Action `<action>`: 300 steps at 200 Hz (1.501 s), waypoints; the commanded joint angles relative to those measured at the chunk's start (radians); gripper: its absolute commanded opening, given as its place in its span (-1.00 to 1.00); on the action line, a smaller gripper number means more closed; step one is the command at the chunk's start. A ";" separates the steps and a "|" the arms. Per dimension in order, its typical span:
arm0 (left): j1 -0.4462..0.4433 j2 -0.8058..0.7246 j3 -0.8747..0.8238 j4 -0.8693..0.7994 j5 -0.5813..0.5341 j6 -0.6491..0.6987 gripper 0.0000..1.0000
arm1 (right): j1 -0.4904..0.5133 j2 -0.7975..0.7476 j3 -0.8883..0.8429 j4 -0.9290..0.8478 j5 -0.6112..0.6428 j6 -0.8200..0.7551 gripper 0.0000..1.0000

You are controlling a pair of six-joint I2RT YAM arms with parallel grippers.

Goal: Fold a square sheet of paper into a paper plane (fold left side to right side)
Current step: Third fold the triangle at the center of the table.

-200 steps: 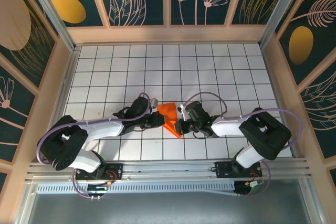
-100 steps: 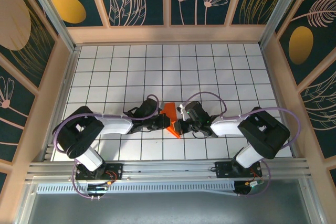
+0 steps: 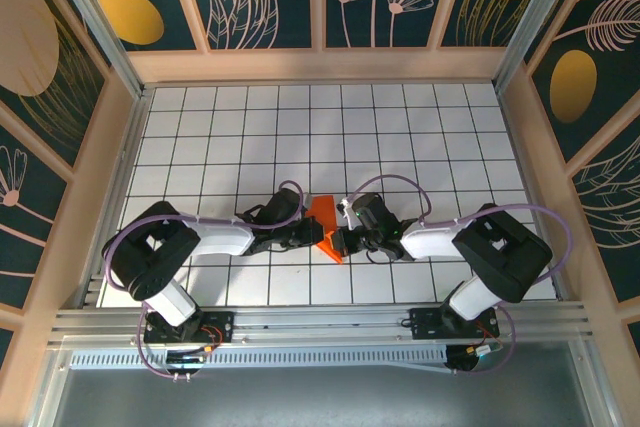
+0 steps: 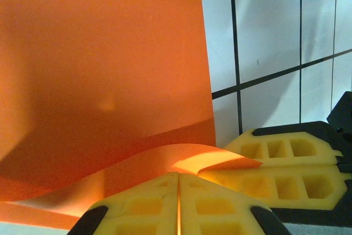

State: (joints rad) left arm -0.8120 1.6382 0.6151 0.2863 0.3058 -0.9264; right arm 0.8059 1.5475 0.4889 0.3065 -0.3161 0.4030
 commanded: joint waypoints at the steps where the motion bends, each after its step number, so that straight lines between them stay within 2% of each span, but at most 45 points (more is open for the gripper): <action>1: -0.005 0.014 0.000 -0.016 -0.016 -0.001 -0.83 | 0.003 0.042 -0.004 -0.092 0.026 -0.003 -1.00; 150: -0.004 0.010 -0.036 -0.033 -0.046 0.001 -0.83 | 0.004 0.056 0.008 -0.101 0.025 -0.004 -1.00; 225: -0.005 0.023 -0.058 -0.052 -0.071 0.001 -0.85 | 0.002 0.010 0.033 -0.114 0.014 0.008 -1.00; 300: -0.006 0.034 -0.061 -0.049 -0.076 -0.005 -0.87 | -0.029 -0.106 0.103 -0.234 0.055 0.011 -0.37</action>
State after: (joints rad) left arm -0.8120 1.6390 0.5819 0.2924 0.2680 -0.9264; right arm 0.7975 1.5173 0.5606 0.1619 -0.2974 0.4110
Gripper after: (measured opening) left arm 0.067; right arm 0.272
